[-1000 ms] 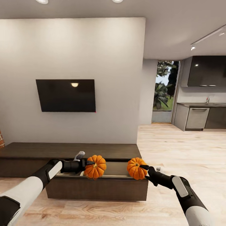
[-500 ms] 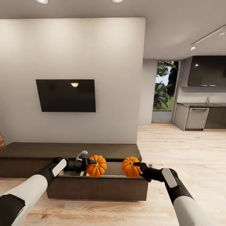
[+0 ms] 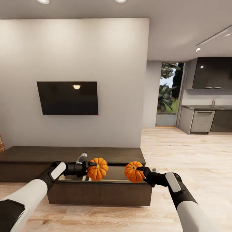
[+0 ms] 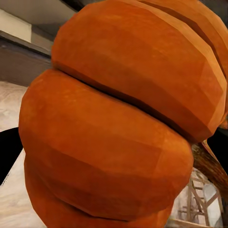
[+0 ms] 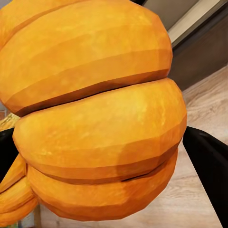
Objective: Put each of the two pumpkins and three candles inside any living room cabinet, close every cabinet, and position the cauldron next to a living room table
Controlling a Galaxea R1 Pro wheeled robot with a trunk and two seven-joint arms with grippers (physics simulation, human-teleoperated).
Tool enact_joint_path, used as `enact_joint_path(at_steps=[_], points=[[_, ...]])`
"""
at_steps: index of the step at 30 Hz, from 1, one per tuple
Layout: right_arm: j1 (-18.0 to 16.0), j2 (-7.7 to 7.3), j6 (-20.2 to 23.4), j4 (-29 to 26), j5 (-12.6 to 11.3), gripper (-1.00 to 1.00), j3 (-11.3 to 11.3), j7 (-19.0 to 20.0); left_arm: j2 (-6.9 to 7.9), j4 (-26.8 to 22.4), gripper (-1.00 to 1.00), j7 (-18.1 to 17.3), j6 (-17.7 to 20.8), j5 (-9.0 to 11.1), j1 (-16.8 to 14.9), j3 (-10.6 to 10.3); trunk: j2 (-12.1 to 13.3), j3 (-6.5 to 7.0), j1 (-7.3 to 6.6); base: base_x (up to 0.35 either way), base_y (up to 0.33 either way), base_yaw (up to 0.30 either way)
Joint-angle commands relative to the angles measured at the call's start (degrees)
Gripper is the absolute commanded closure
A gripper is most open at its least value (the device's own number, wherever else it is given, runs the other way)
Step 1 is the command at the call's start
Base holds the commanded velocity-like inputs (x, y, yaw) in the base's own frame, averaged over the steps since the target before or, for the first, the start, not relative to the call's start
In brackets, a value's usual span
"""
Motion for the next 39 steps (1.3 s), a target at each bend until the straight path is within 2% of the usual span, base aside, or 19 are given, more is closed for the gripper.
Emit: enact_joint_path(at_steps=[1,2,3,5,6,8,10,14,21,33,39], points=[[-0.06,0.08,0.34,-0.05,0.06,1.0,-0.37,0.05,-0.02,-0.01,1.0,0.57,0.18,0.31,-0.04,0.58,-0.05,-0.08,0.0,0.0,0.0,0.0],[-0.06,0.09,0.34,-0.05,0.06,1.0,-0.39,0.05,-0.07,-0.01,1.0,1.43,0.19,0.32,-0.02,1.6,-0.05,-0.08,0.0,0.0,0.0,0.0],[-0.06,0.12,0.34,-0.05,0.06,1.0,-0.41,0.05,-0.15,-0.05,1.0,3.2,0.2,0.32,0.02,4.07,-0.05,-0.08,0.0,0.0,0.0,0.0],[-0.06,0.13,0.34,-0.05,0.06,1.0,-0.42,0.05,-0.18,-0.07,1.0,4.76,0.17,0.32,0.06,6.76,-0.05,-0.08,0.0,0.0,0.0,0.0],[-0.06,0.11,0.34,-0.05,0.06,1.0,-0.43,0.05,-0.15,-0.07,1.0,5.85,0.17,0.28,0.09,9.32,-0.05,-0.08,0.0,0.0,0.0,0.0],[-0.06,0.09,0.34,-0.05,0.06,1.0,-0.43,0.05,-0.08,-0.11,1.0,6.76,0.19,0.24,0.13,12.03,-0.05,-0.08,0.0,0.0,0.0,0.0],[-0.06,0.08,0.34,-0.05,0.05,1.0,-0.46,0.06,0.0,-0.14,1.0,7.1,0.24,0.14,0.17,13.41,-0.05,-0.08,0.0,0.0,0.0,0.0],[-0.06,0.07,0.34,-0.05,0.05,1.0,-0.5,0.06,0.14,-0.48,1.0,7.18,0.3,0.01,0.21,14.42,-0.05,-0.08,0.0,0.0,0.0,0.0],[-0.06,0.07,0.34,-0.05,0.05,1.0,-0.52,0.06,0.19,-0.58,1.0,7.07,0.35,-0.1,0.22,14.53,-0.05,-0.08,0.0,0.034,0.0,0.0],[-0.06,0.07,0.34,-0.05,0.05,1.0,-0.53,0.06,-0.06,-0.6,1.0,6.65,0.45,-0.12,0.22,14.18,-0.05,-0.08,0.0,0.279,-0.006,0.0],[-0.06,0.08,0.34,-0.05,0.05,1.0,-0.53,0.06,-0.16,-0.67,1.0,6.57,0.47,-0.12,0.22,14.16,-0.05,-0.08,0.0,0.143,-0.069,0.0]])
